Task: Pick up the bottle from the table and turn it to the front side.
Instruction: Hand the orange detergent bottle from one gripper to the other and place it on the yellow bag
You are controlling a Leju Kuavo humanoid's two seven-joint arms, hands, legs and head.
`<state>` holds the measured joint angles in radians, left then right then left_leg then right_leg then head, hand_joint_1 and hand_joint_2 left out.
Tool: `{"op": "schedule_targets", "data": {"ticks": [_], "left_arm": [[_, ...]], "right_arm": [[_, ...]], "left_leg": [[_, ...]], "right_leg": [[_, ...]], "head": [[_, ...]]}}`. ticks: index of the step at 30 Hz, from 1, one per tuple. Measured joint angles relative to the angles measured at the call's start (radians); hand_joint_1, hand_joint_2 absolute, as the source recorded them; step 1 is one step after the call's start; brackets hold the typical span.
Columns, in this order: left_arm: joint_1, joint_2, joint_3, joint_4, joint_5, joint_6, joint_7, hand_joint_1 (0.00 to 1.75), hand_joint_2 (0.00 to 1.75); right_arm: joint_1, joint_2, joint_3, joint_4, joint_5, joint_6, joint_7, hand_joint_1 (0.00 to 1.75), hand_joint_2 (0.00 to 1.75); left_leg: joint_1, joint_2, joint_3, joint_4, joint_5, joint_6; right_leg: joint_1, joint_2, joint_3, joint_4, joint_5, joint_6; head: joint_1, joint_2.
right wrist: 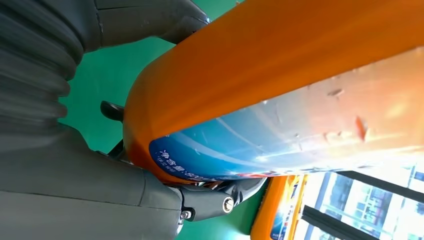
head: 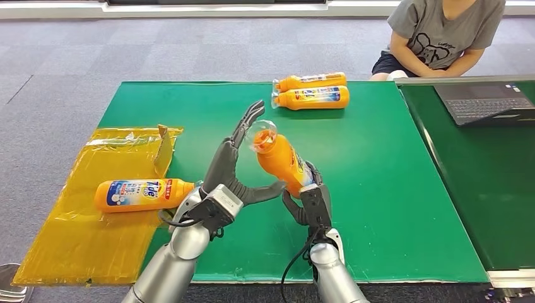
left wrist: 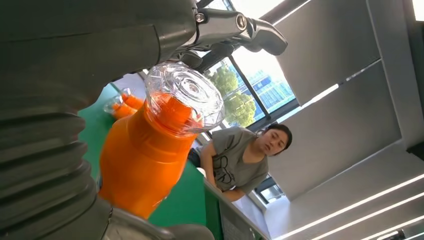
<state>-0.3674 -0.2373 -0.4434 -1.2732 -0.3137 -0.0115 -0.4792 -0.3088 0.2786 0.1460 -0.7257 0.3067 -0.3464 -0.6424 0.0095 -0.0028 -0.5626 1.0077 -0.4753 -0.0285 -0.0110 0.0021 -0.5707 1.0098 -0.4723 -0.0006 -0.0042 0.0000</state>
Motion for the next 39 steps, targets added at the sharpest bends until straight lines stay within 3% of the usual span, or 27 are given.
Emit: {"op": "schedule_targets", "data": {"ticks": [13,39], "left_arm": [[-0.088,-0.021,-0.044,0.11,0.0,-0.017,0.001,0.0,1.75],[-0.117,-0.032,-0.052,0.164,0.012,-0.042,0.001,0.0,1.75]], "right_arm": [[-0.018,0.0,-0.002,0.051,-0.001,-0.006,0.0,1.75,1.75],[-0.023,0.0,-0.002,0.072,0.003,-0.007,-0.001,1.75,1.75]], "left_leg": [[0.0,0.0,-0.001,0.0,0.0,0.0],[0.0,0.0,-0.001,0.0,0.0,0.0]], "right_leg": [[0.0,0.0,-0.001,0.0,0.0,0.0],[0.0,0.001,-0.001,0.0,0.0,0.0]], "head": [[0.0,0.0],[0.0,0.0]]}}
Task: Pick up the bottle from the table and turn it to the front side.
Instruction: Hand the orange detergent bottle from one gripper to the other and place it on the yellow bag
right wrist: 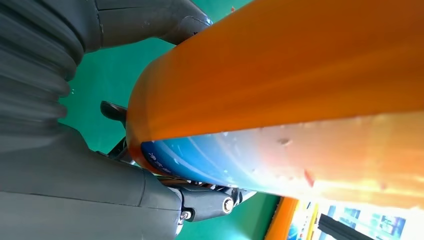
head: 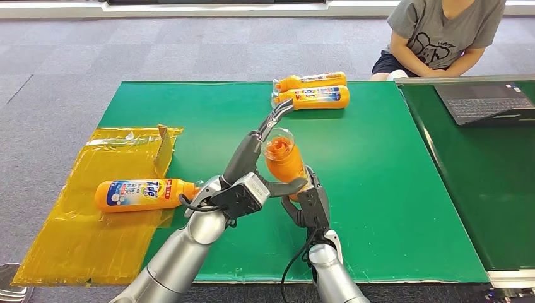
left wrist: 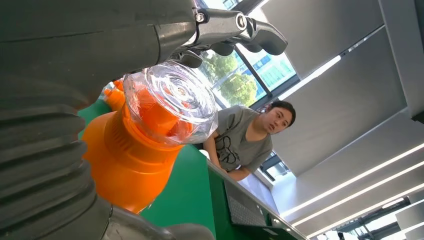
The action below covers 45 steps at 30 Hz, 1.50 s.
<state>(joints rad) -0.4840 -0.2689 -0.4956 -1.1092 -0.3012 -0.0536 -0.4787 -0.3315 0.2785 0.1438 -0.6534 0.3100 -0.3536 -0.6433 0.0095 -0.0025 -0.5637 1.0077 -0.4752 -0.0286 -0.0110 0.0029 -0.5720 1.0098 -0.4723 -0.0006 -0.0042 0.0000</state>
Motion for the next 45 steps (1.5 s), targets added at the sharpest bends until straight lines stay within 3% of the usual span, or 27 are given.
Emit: {"op": "schedule_targets", "data": {"ticks": [6,10,18,45], "left_arm": [[-0.035,-0.027,-0.015,0.067,0.068,-0.045,0.005,0.0,1.75],[-0.085,-0.046,-0.014,0.181,0.206,-0.131,0.084,0.0,1.75],[-0.143,-0.059,-0.009,0.366,0.241,-0.166,0.049,0.0,1.75],[-0.166,-0.064,-0.009,0.445,0.24,-0.174,0.056,0.0,1.75]], "right_arm": [[-0.003,0.0,0.0,0.013,0.006,-0.012,-0.001,1.75,1.75],[-0.006,0.0,-0.001,0.021,0.01,-0.019,0.007,1.75,1.75],[-0.009,0.0,-0.004,0.033,0.011,-0.024,0.006,1.75,1.75],[-0.015,0.0,-0.009,0.067,0.026,-0.034,0.018,1.75,1.75]], "left_leg": [[0.0,0.0,0.0,0.0,0.0,0.0],[0.0,0.0,0.0,0.0,0.0,0.0],[0.0,0.0,-0.001,0.0,0.0,0.0],[0.0,0.0,-0.002,0.0,0.0,0.0]], "right_leg": [[0.0,0.0,0.0,0.0,0.0,0.0],[0.0,0.0,0.0,0.0,0.0,0.0],[0.0,0.0,0.0,0.0,0.0,0.0],[0.0,0.0,-0.001,0.0,0.0,0.0]], "head": [[0.0,0.0],[0.0,0.0],[0.0,0.0],[0.0,0.0]]}}
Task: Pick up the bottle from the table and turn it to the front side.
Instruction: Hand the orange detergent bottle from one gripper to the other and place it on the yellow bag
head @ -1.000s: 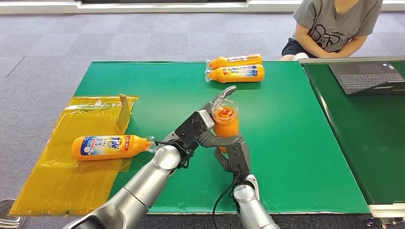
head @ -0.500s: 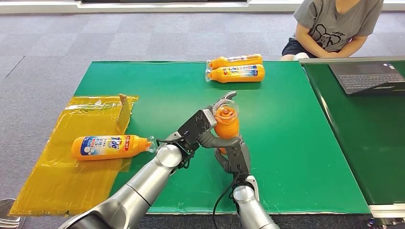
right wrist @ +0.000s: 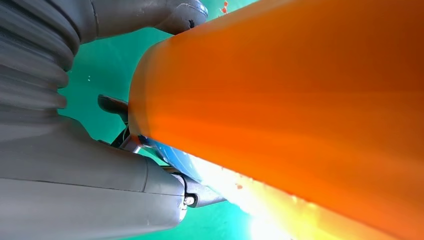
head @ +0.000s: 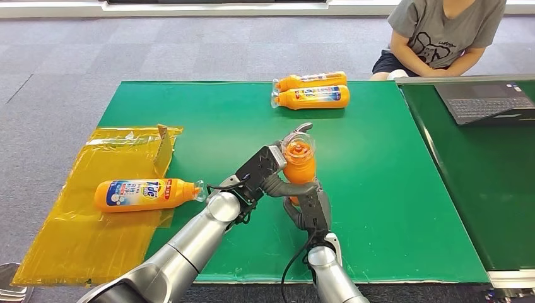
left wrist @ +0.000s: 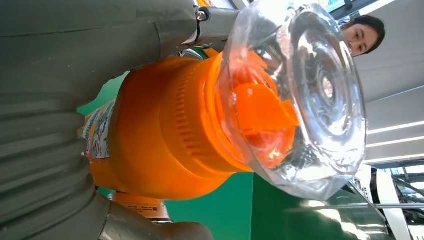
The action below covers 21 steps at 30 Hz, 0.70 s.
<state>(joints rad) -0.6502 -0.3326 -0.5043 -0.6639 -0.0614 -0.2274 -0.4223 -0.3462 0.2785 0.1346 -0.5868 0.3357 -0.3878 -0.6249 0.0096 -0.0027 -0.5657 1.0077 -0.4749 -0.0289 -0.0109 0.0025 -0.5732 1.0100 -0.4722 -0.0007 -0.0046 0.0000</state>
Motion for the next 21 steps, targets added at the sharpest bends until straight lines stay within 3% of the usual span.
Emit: {"op": "schedule_targets", "data": {"ticks": [4,21], "left_arm": [[0.0,0.0,0.0,0.002,0.0,0.0,-0.001,1.75,1.75],[0.0,0.0,0.016,0.005,0.002,0.0,-0.013,1.75,1.75]], "right_arm": [[0.0,0.0,0.0,0.0,0.0,0.0,0.0,1.75,1.75],[-0.003,0.0,-0.002,0.019,0.002,0.002,0.002,1.75,1.75]], "left_leg": [[0.0,0.0,0.0,0.0,0.0,0.0],[0.0,0.0,0.0,0.0,0.0,0.0]], "right_leg": [[0.0,0.0,0.0,0.0,0.0,0.0],[0.0,0.0,0.0,0.0,0.0,0.0]], "head": [[0.0,0.0],[0.0,0.0]]}}
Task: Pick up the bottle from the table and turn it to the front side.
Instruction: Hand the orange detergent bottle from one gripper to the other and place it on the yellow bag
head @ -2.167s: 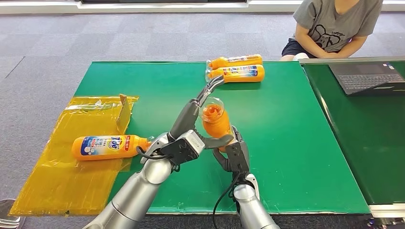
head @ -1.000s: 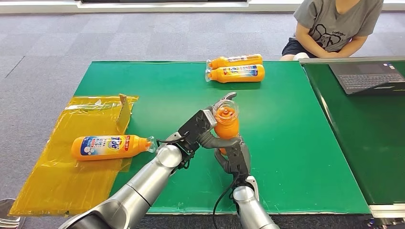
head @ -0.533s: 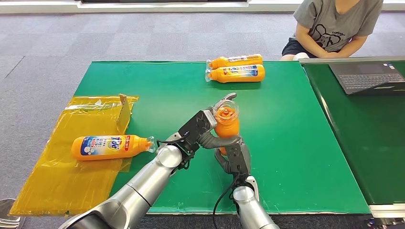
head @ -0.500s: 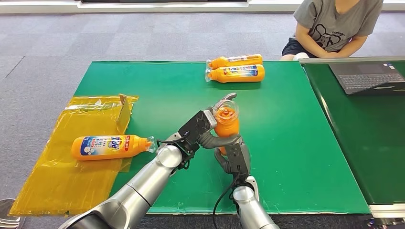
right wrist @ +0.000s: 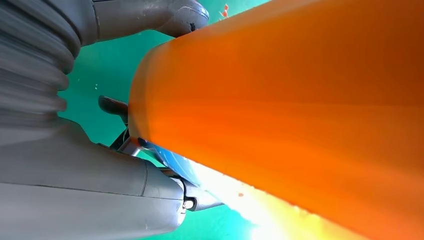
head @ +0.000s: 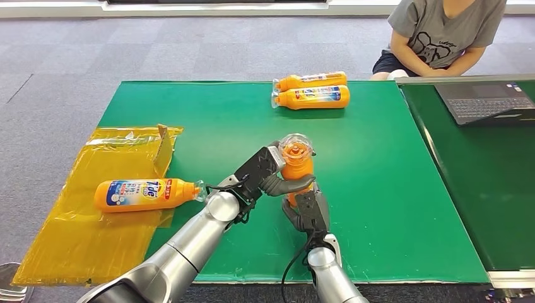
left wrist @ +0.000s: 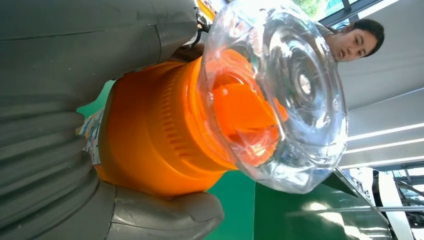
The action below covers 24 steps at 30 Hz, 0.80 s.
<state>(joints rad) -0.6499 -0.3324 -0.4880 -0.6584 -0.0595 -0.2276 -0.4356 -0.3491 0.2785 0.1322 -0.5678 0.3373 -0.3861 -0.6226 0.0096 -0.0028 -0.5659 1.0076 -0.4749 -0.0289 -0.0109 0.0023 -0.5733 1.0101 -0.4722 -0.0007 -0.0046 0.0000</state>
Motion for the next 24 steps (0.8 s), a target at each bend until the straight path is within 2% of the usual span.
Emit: {"op": "schedule_targets", "data": {"ticks": [15,24], "left_arm": [[0.0,0.0,0.001,0.0,0.0,0.0,-0.004,1.75,1.75],[0.0,0.0,0.002,0.0,-0.021,0.043,-0.013,1.75,1.75]], "right_arm": [[-0.001,0.0,0.0,0.005,0.003,0.0,0.0,1.75,1.75],[-0.003,0.0,0.0,0.005,0.005,-0.009,0.001,1.75,1.75]], "left_leg": [[0.0,0.0,0.0,0.0,0.0,0.0],[0.0,0.0,0.0,0.0,0.0,0.0]], "right_leg": [[0.0,0.0,0.0,0.0,0.0,0.0],[0.0,0.0,0.0,0.0,0.0,0.0]], "head": [[0.0,0.0],[0.0,0.0]]}}
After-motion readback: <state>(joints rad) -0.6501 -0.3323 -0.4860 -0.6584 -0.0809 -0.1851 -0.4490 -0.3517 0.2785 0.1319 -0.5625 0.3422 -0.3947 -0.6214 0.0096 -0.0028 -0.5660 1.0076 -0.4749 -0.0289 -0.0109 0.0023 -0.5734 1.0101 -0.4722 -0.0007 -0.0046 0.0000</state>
